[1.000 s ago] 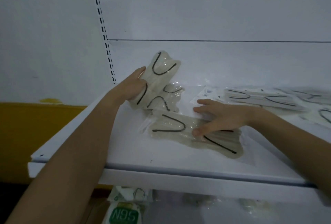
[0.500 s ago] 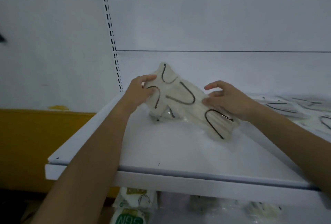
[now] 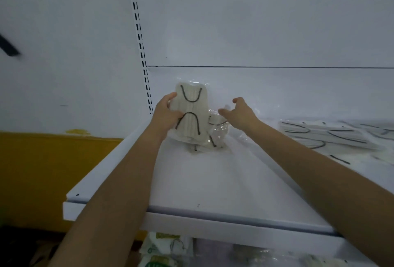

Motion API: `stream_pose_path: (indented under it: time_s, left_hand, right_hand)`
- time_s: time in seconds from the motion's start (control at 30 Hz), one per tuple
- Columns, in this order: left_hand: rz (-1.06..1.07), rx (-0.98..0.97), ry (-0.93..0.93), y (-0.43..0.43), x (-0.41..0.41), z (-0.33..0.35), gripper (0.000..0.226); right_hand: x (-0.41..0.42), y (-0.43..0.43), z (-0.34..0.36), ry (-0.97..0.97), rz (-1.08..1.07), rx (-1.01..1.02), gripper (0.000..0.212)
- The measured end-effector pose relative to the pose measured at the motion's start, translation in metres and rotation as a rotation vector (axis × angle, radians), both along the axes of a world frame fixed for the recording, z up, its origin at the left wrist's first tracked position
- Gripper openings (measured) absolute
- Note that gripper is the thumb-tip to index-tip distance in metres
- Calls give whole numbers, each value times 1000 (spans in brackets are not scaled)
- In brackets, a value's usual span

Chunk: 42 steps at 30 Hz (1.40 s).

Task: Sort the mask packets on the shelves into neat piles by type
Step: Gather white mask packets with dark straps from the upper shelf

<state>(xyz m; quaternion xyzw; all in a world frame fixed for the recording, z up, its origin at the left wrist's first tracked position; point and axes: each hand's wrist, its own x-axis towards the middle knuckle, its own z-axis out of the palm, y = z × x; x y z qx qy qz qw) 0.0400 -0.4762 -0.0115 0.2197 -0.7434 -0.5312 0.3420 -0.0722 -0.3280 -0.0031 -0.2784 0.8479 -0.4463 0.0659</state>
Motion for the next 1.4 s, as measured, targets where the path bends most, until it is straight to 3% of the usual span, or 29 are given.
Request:
stream_pose_path:
  time_s: [0.1, 0.17, 0.3, 0.43, 0.6, 0.7, 0.83, 0.93, 1.03, 1.1, 1.17, 1.27, 1.4]
  left_hand:
    - [48, -31, -235, -5, -1, -4, 67]
    - [0, -67, -439, -2, -2, -7, 76]
    - [-108, 11, -484, 1, -2, -4, 79]
    - [-191, 192, -300, 8, -2, -1, 46]
    - [-110, 293, -45, 9, -2, 5, 40]
    - [-141, 323, 14, 11, 0, 6, 34]
    - [-185, 355, 93, 13, 3, 6, 30]
    - [-36, 225, 138, 12, 1, 4, 30]
    - [159, 85, 172, 2, 0, -1, 31]
    - [291, 40, 197, -8, 1, -5, 34]
    - [379, 44, 232, -13, 3, -6, 37]
    - [432, 68, 251, -12, 3, -5, 43]
    - [447, 45, 350, -6, 8, -3, 76]
  right_hand:
    - [2, 9, -8, 130, 24, 394, 79]
    - [3, 7, -15, 145, 52, 463, 75]
    - [6, 0, -23, 54, 222, 228, 68]
    - [15, -3, -23, 12, 284, -64, 68]
    - [23, -1, -12, -38, 282, -474, 66]
    - [25, 1, -6, -70, 288, -609, 65]
    - [24, 2, -2, -276, 288, -711, 62]
    - [17, 5, -4, -226, 200, -514, 54]
    - [15, 10, -20, 69, 94, 140, 71]
    - [24, 8, -28, 169, 129, 397, 88]
    - [29, 2, -27, 212, 161, 413, 86]
    - [28, -3, -22, 111, 190, 284, 75]
    - [27, 1, -24, 124, 142, 189, 68]
